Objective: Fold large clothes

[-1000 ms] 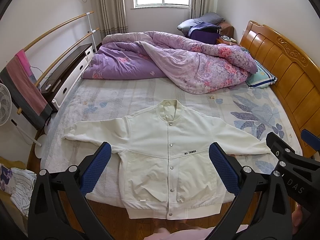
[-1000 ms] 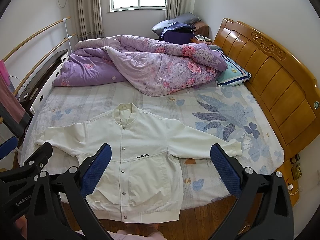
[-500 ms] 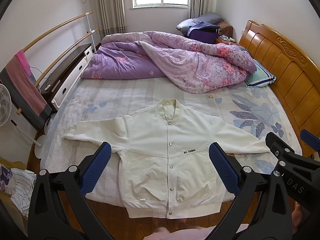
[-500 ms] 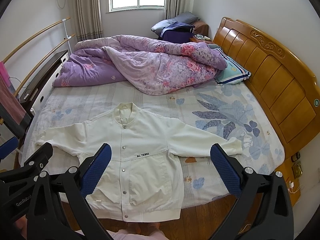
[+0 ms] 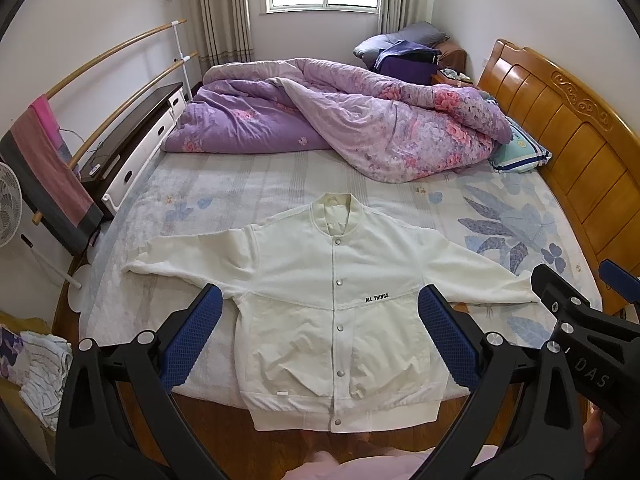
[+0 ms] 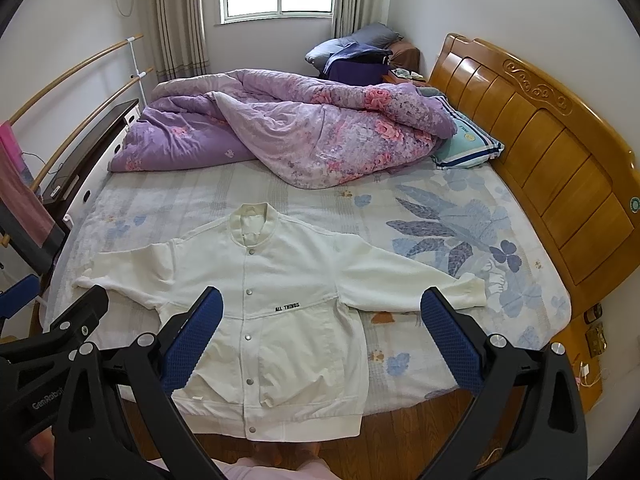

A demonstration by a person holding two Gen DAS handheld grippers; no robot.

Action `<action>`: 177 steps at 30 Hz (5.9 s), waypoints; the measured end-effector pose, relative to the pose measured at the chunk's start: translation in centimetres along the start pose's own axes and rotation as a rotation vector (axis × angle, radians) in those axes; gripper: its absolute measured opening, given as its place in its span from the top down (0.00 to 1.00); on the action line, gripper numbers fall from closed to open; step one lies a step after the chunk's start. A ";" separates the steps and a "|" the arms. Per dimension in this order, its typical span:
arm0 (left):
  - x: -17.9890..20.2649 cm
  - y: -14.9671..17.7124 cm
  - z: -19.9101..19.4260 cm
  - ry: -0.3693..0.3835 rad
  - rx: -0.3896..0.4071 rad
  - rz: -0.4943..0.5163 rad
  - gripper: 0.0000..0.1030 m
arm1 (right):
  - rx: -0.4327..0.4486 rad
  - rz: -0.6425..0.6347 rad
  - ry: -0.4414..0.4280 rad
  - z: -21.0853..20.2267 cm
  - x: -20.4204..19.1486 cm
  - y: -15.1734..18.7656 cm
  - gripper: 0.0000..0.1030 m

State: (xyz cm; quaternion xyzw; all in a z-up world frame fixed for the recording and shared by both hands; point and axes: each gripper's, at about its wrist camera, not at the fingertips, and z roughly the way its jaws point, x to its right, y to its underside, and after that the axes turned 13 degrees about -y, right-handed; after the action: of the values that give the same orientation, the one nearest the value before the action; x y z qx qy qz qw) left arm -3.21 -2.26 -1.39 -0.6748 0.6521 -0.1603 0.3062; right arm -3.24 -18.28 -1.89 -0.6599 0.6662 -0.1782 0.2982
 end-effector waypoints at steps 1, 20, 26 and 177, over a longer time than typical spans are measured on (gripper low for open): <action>-0.2 0.3 0.1 0.002 -0.004 -0.005 0.05 | -0.002 0.002 -0.014 0.0 0.0 0.1 0.07; -1.3 2.4 0.0 -0.131 -0.131 -0.114 0.05 | 0.072 -0.207 -0.333 0.4 -0.8 -0.3 0.07; -3.5 2.9 0.6 -0.177 -0.195 -0.183 0.05 | 0.007 -0.214 -0.415 2.4 -1.8 -0.7 0.07; -8.3 3.0 51.1 -0.179 -0.576 -0.025 0.40 | -0.690 0.629 -0.229 54.4 7.2 7.2 0.24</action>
State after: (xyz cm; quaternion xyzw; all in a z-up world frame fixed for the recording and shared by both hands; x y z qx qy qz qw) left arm 25.12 16.39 -40.65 -0.7534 0.6327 0.0875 0.1564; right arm 25.97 -16.40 -48.90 -0.5024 0.8166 0.2259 0.1726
